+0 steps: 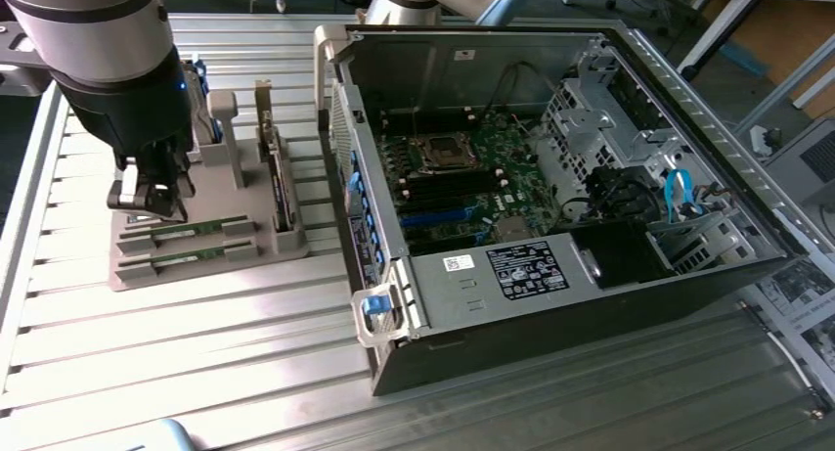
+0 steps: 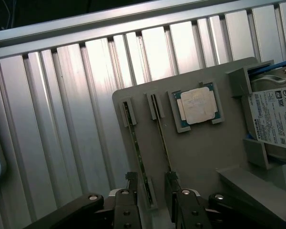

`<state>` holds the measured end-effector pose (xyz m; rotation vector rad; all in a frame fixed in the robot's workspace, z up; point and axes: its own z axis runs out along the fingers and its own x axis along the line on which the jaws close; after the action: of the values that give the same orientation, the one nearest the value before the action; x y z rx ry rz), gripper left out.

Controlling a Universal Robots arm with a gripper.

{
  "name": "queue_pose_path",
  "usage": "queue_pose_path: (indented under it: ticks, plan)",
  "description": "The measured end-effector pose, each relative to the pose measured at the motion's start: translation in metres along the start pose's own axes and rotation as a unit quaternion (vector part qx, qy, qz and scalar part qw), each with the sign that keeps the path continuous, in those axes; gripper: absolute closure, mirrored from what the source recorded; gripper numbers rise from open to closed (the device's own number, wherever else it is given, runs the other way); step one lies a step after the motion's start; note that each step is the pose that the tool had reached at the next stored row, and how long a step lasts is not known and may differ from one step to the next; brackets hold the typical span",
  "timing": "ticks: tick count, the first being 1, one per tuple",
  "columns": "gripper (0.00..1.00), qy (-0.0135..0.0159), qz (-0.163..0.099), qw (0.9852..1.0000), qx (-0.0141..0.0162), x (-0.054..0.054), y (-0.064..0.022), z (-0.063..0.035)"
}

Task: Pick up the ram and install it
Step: 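Pick up the ram and move it above insertion slot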

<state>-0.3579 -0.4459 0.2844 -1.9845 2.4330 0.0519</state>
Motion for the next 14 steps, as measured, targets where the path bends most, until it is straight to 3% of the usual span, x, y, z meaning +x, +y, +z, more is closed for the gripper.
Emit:
queue_pose_path:
  ticks: [14]
  plan:
    - [0.64,0.0000,0.000,1.0000,0.0000,0.0002,-0.0002,0.0076]
